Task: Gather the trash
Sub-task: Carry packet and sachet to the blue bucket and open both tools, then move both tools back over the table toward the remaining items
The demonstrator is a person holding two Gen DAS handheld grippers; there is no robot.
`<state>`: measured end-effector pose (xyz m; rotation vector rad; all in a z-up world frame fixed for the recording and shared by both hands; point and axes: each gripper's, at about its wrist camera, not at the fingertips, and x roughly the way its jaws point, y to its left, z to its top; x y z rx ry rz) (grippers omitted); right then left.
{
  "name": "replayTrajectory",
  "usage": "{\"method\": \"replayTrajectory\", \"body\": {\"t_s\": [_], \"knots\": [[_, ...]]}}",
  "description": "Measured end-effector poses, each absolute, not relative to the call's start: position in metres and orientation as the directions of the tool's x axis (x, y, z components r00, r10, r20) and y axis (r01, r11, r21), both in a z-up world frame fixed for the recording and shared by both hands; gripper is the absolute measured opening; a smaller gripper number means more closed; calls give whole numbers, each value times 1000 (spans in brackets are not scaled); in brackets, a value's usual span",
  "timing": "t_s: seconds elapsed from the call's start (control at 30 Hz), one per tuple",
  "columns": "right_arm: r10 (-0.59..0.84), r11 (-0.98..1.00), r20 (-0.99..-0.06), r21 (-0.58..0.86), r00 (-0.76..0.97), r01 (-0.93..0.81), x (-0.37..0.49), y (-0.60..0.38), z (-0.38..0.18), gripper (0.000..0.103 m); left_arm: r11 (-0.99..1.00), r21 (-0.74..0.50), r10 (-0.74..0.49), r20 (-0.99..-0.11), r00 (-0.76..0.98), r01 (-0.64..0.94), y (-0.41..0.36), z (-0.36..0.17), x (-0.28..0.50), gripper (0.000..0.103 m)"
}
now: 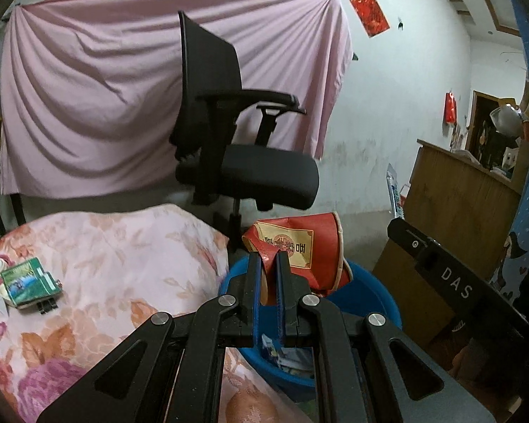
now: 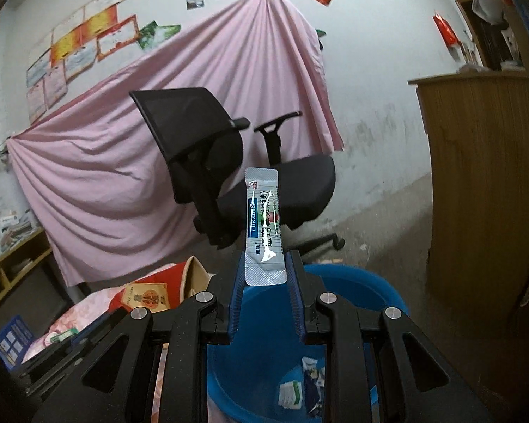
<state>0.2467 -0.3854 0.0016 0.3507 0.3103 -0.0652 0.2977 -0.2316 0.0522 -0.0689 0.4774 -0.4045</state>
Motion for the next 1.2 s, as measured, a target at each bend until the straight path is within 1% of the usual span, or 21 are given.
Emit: {"method": "replayTrajectory", "body": {"t_s": [0.2, 0.37, 0.43, 0.5, 0.53, 0.67, 0.83, 0.9, 1.0, 1.03, 1.1, 1.13, 1.2], "knots": [[-4, 936, -359, 328, 933, 130, 254, -387, -3, 23, 906, -228, -424, -504, 753, 357, -231, 44, 310, 6], [1, 936, -383, 326, 924, 134, 257, -386, -6, 23, 904, -271, -428, -542, 723, 332, -228, 39, 316, 7], [2, 935, -390, 327, 921, 136, 258, -387, -7, 23, 904, -285, -426, -565, 707, 317, -226, 34, 319, 10], [1, 935, -393, 327, 920, 139, 258, -388, -7, 25, 903, -309, -428, -584, 690, 299, -222, 30, 323, 25], [0, 934, -392, 328, 920, 140, 258, -388, -7, 26, 900, -324, -433, -584, 687, 292, -220, 29, 324, 27], [-6, 934, -385, 327, 923, 142, 256, -390, -6, 31, 899, -349, -428, -575, 697, 265, -208, 30, 324, 28], [-8, 939, -371, 316, 928, 134, 255, -387, -3, 33, 914, -319, -393, -551, 736, 249, -194, 39, 315, 28], [-7, 942, -359, 310, 933, 126, 254, -385, 0, 35, 922, -305, -374, -540, 754, 239, -186, 43, 311, 29], [-3, 947, -333, 302, 943, 110, 251, -378, 7, 41, 932, -288, -345, -514, 785, 222, -170, 50, 303, 30], [-1, 949, -317, 299, 948, 101, 249, -375, 11, 43, 935, -284, -336, -502, 797, 215, -164, 53, 300, 31], [3, 954, -289, 289, 957, 84, 246, -369, 18, 47, 939, -279, -317, -474, 821, 201, -149, 59, 292, 39], [6, 957, -267, 280, 964, 72, 244, -363, 22, 50, 941, -277, -308, -459, 833, 195, -144, 61, 290, 41], [14, 963, -233, 266, 972, 50, 240, -354, 30, 52, 946, -269, -284, -424, 860, 180, -128, 68, 281, 47]]}}
